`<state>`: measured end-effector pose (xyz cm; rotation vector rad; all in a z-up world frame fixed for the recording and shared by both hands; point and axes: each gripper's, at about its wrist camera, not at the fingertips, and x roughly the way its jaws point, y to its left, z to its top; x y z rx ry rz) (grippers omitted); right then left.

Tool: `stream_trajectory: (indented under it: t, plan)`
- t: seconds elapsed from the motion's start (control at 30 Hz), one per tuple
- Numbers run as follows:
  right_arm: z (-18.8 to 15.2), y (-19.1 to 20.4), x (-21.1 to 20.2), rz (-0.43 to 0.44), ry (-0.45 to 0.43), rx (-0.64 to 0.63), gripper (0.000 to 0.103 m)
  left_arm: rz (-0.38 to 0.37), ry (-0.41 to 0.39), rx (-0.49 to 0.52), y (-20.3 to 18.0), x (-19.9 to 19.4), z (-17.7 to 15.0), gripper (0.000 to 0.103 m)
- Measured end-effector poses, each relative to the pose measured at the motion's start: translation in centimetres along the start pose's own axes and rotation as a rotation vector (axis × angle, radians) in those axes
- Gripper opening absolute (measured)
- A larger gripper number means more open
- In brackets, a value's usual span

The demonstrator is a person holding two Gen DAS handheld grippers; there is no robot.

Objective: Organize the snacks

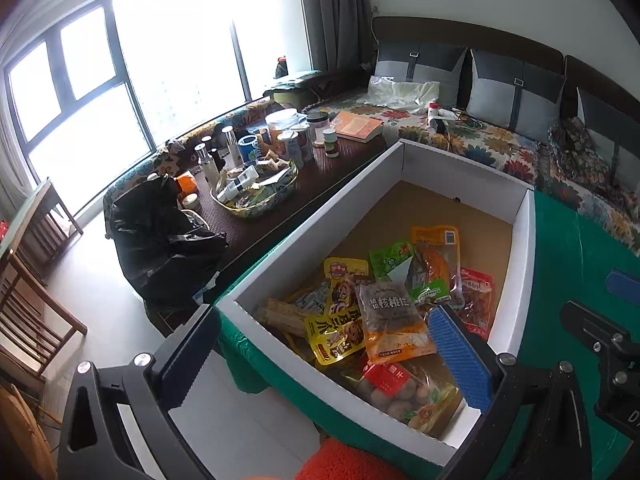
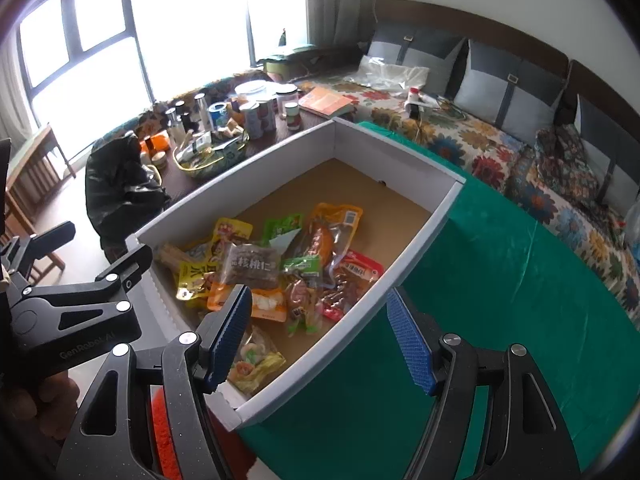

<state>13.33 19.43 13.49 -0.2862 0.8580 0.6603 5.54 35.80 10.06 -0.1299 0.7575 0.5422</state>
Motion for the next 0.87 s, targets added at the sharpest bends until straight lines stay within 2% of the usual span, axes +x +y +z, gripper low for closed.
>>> stream_trajectory:
  t: [0.87]
  plan:
    - [0.2,1.3,1.2,0.018,0.023,-0.036,0.074,0.033,-0.011,-0.026,1.2,0.6,-0.1,0.103]
